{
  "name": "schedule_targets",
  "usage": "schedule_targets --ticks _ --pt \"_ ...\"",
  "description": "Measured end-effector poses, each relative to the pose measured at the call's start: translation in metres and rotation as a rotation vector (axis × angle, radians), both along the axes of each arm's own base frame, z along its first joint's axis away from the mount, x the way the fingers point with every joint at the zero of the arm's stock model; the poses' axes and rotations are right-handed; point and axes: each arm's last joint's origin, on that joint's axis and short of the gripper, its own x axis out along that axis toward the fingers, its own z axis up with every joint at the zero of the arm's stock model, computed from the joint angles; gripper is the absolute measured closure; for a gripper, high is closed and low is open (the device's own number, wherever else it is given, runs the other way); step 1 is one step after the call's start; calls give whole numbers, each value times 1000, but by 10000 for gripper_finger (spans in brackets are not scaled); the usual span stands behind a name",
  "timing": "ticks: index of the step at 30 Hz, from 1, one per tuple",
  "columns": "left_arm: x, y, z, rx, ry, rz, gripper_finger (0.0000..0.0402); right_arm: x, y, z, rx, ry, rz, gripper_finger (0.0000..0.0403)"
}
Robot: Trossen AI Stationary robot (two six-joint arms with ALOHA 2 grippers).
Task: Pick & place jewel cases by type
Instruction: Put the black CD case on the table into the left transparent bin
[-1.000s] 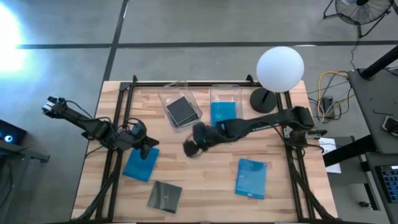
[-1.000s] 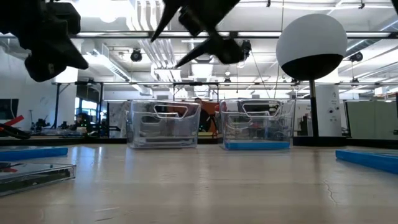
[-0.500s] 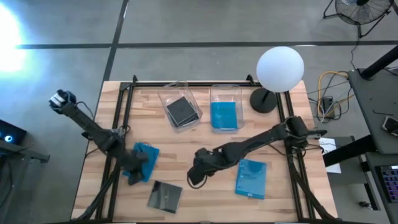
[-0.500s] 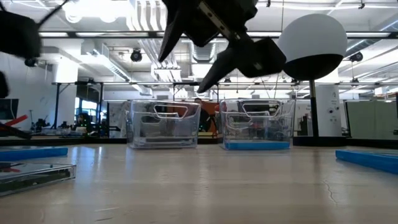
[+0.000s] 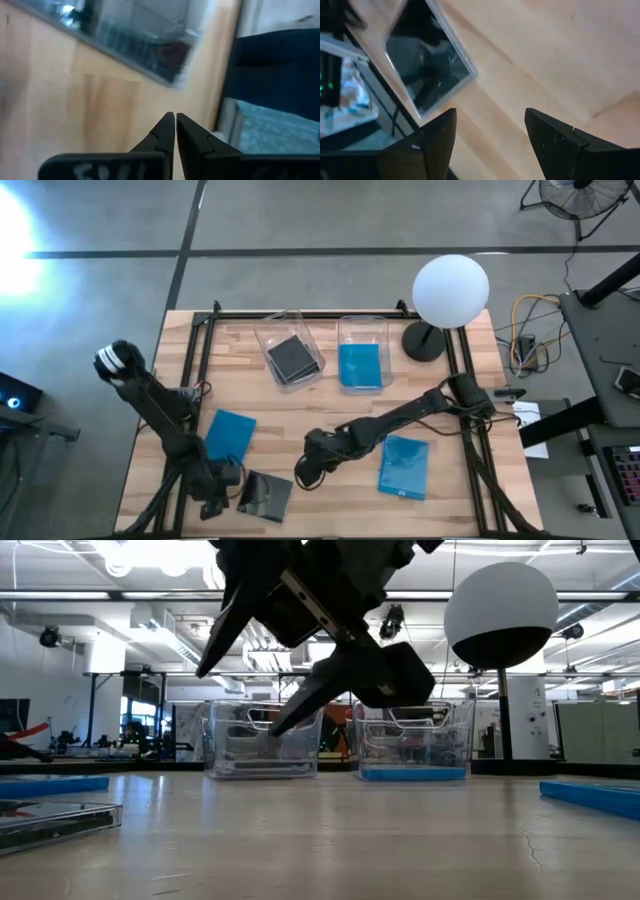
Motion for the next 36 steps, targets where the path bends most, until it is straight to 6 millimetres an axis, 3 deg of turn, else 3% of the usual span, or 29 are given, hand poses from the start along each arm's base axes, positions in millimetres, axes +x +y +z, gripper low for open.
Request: schedule_targets --ticks 6,11,18,22,28,32,36 --pt "14 -13 -21 34 12 3 401 -1 15 -9 74 19 86 173" --pt "37 -11 -24 12 -137 58 401 -5 26 -10 98 34 95 175" --pt "87 34 -27 112 -292 216 401 -11 37 -11 113 61 69 174" --pt "106 65 -25 132 -285 305 401 -19 38 -16 3 117 -88 176" --pt "91 61 -8 104 -259 252 401 -40 47 -5 -64 178 -274 179" --pt "81 57 1 143 -281 281 401 -53 63 -10 -53 233 -362 179" --pt "84 63 10 197 -350 347 401 -64 74 -17 -55 177 -578 179"
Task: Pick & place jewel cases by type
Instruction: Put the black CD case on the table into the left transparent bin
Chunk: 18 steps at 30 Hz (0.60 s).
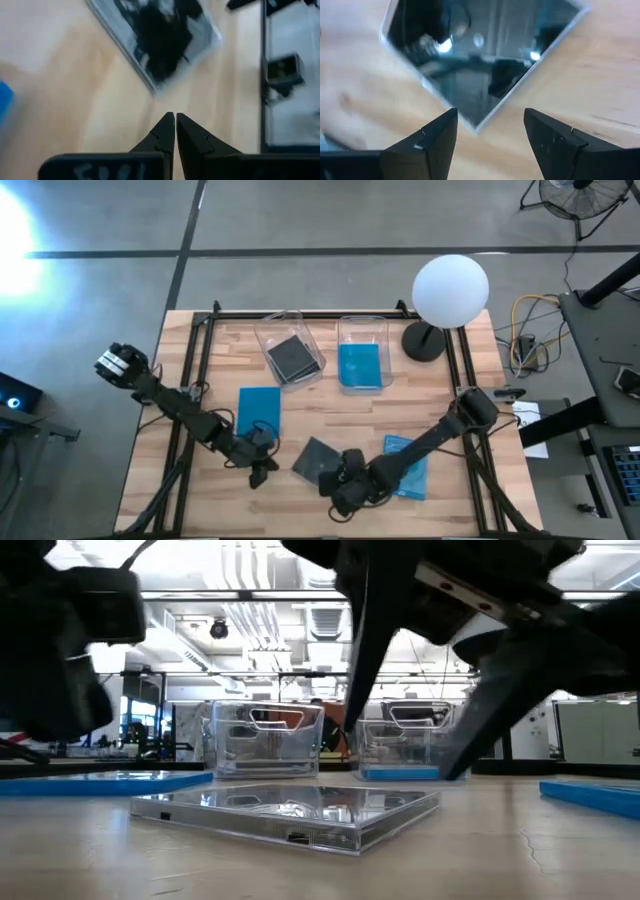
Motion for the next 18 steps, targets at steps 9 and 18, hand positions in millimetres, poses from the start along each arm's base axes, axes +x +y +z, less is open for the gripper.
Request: schedule_targets --ticks 9,18 --pt "23 21 -11 83 80 12 401 -5 -2 -30 -1 -21 -188 179" --pt "43 6 -20 70 116 -67 401 -1 -10 -33 -34 -65 -166 179"
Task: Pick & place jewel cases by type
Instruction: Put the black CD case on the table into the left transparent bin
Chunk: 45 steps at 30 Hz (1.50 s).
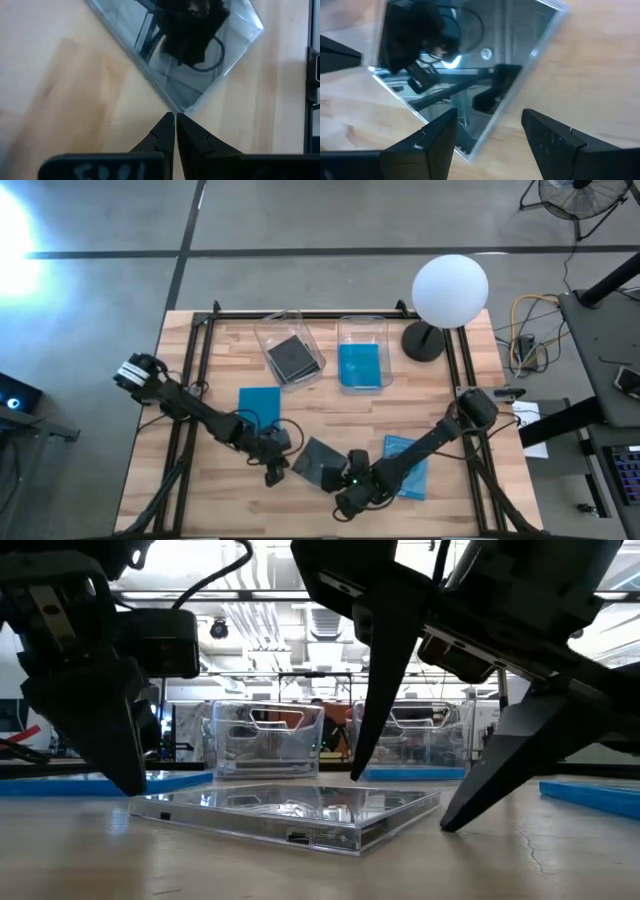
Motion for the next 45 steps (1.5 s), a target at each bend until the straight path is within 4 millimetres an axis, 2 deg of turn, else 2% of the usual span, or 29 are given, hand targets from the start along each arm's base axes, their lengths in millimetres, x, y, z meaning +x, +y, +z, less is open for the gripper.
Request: schedule_targets --ticks 8,15,20,25,30,38,45 --pt "12 -18 0 -48 19 -119 401 3 -2 2 -37 -22 45 179" --pt "4 -25 1 -68 29 -162 401 3 -4 4 -80 -15 91 179" --pt "-3 -34 10 -56 -14 -216 401 -2 -11 5 -97 81 155 179" --pt "-5 -29 12 34 -26 -71 401 -4 -12 4 -87 80 189 179" --pt "-1 -21 9 41 -19 10 401 -5 -12 1 -57 52 172 179" --pt "-1 -22 -7 -10 66 9 401 -4 -14 -14 48 -59 162 179" --pt "5 -23 -8 -65 38 -6 401 -1 -17 -13 33 -64 208 179"
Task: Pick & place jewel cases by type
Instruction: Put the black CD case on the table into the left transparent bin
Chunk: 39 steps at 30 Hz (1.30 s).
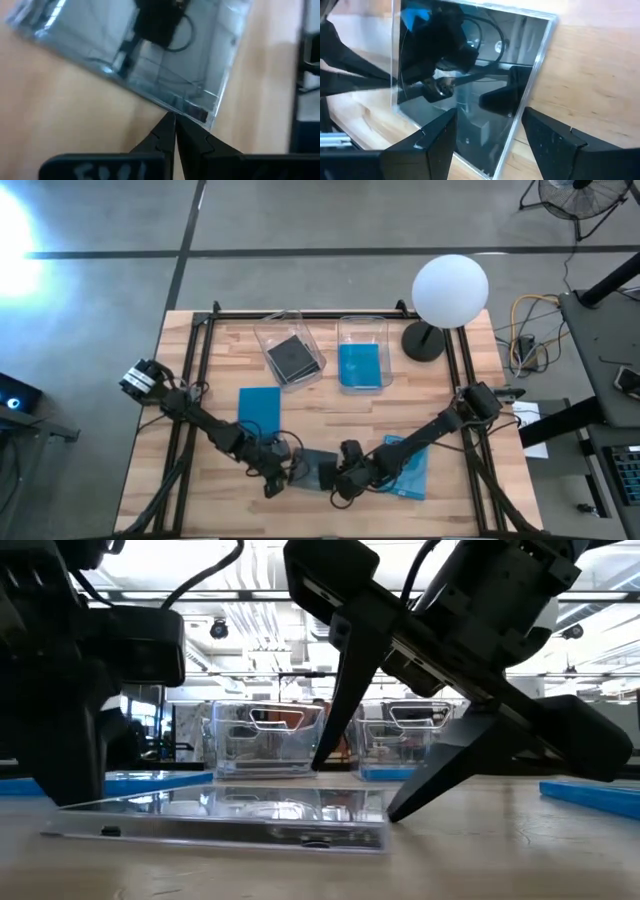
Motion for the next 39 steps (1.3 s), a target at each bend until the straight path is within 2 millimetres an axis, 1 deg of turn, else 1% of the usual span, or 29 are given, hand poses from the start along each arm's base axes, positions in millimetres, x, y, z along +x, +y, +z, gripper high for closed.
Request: schedule_targets --ticks 3,8,13,16,19,21,25,29,32,34,36,39 --pt "3 -3 6 -46 -47 -37 401 0 0 1 0 20 38 179" --pt "11 -10 33 -120 -161 -98 401 -2 2 3 16 88 183 179" --pt "19 -13 49 -95 -244 -128 401 -2 2 4 -7 85 274 179" --pt "28 -14 63 -74 -340 -89 401 0 2 5 -24 65 337 179" --pt "28 -13 63 -61 -319 -98 401 0 2 5 -30 66 378 179" --pt "25 -12 60 -30 -267 -98 401 -1 3 5 -26 70 396 179" --pt "10 -2 54 107 -113 -21 401 -5 7 5 -29 80 393 179" --pt "-8 -1 58 148 -13 -43 401 -6 9 7 -33 75 396 179" --pt "-18 -9 67 116 -22 -65 401 -5 9 14 -56 51 424 179" --pt "-24 -18 68 89 -18 -87 401 -3 11 19 -91 35 474 179" --pt "-32 -27 65 57 14 -119 401 0 15 27 -127 -4 563 179" --pt "-46 -38 52 6 90 -126 401 9 23 48 -161 -139 699 179"
